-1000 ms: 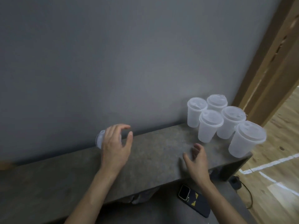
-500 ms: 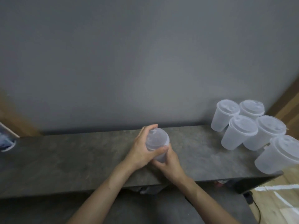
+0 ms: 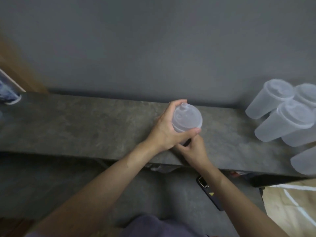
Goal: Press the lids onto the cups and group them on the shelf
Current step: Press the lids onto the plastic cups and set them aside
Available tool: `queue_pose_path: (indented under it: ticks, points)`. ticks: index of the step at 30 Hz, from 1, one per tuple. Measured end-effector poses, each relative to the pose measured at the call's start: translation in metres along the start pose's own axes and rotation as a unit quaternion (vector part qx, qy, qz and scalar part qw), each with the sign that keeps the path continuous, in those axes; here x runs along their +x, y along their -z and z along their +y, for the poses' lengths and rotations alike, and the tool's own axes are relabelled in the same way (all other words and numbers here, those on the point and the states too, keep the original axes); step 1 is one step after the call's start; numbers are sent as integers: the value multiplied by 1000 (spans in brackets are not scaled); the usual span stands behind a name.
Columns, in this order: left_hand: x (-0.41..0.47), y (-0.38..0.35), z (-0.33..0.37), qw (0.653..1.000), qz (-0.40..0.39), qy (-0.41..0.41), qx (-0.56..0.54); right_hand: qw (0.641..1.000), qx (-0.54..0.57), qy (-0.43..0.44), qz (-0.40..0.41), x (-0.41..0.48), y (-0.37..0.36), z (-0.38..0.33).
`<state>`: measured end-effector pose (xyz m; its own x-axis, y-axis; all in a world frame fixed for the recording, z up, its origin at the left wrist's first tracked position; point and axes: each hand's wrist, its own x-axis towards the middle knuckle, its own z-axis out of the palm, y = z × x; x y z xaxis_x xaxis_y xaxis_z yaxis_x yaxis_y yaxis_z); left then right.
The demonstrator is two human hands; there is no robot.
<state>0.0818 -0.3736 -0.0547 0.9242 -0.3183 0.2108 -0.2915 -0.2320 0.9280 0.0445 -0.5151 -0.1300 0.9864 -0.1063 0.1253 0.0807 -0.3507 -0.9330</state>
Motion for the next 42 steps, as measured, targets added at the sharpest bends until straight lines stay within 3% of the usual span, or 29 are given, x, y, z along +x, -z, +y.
queue_pose_path:
  ticks: [3, 8, 11, 13, 19, 26, 28, 33, 35, 38, 40, 42]
  points:
    - [-1, 5, 0, 999, -13, 29, -13, 1000, 10, -11, 1, -2, -1, -8]
    - [-7, -10, 2, 998, 52, 33, -4, 999, 1, -19, 35, -2, -1, -10]
    - [-2, -6, -2, 995, 28, 50, -79, 998, 18, -31, 60, -4, 1, -10]
    - [0, -5, -8, 990, 37, 55, -121, 998, 18, -30, 52, -3, 1, -9]
    - [-2, -17, -17, 993, 73, 19, -89, 999, 20, -12, 26, -2, 2, -14]
    - [17, -6, 1, 975, 58, 79, -199, 999, 6, -34, 1, -6, 3, -10]
    - [20, -8, 7, 980, 48, 76, -176, 999, 5, -30, -9, -5, 3, -9]
    - [-3, -25, 2, 984, 128, 37, -115, 999, 35, -23, 19, 2, 4, -11]
    - [1, -22, 4, 982, 111, 62, -138, 999, 33, -25, 31, 1, 4, -7]
    - [21, -8, 16, 976, 5, 127, -178, 998, 31, -36, 28, 0, 6, -2]
    - [28, 0, 16, 971, -61, 120, -199, 999, 25, -29, 13, 0, 7, -3]
    - [27, 0, 15, 970, -68, 109, -208, 999, 24, -22, 8, 1, 7, -5]
